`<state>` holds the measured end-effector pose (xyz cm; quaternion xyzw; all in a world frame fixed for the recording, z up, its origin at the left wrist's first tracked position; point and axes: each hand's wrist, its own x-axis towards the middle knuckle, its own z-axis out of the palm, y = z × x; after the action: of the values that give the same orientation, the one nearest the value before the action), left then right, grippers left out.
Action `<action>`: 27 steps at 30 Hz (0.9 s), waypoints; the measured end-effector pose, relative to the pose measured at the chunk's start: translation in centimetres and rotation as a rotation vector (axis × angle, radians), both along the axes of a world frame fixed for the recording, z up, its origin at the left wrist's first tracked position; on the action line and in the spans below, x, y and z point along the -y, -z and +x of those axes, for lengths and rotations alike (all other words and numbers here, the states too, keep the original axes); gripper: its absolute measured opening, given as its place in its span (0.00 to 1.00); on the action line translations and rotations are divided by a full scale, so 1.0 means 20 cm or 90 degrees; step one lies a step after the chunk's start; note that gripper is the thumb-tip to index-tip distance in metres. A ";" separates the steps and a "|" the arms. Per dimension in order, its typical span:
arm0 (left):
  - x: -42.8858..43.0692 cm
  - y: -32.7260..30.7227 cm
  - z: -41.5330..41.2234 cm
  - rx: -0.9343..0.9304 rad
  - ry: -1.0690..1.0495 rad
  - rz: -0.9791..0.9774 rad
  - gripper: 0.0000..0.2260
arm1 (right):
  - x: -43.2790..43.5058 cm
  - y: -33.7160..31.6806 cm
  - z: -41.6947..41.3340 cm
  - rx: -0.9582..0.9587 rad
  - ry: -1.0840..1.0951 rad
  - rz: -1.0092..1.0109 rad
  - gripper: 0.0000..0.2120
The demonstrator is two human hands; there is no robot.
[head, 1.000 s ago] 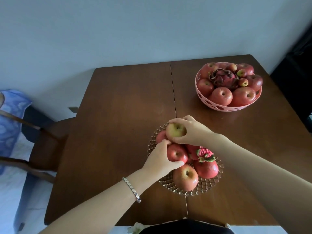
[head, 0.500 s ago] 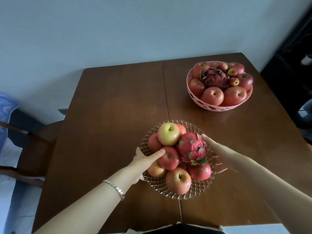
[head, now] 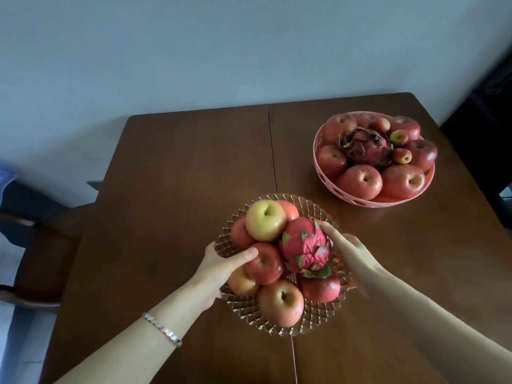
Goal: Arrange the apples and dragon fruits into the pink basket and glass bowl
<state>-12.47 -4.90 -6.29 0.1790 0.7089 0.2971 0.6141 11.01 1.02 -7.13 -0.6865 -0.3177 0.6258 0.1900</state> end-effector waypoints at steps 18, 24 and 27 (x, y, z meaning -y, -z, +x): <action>-0.89 0.06 -0.37 -0.073 0.009 0.061 0.49 | -0.78 0.13 -0.47 -0.031 0.167 0.103 0.57; -0.87 0.05 -0.35 -0.108 0.022 0.062 0.46 | -0.73 0.13 -0.42 0.011 0.086 0.120 0.45; -0.82 0.01 -0.31 -0.230 0.070 0.069 0.43 | -0.69 0.09 -0.36 0.177 -0.069 0.119 0.27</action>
<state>-18.65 11.48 -6.43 0.3008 0.7796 0.2639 0.4817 3.71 14.76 -8.99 -0.7275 -0.4343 0.5021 0.1733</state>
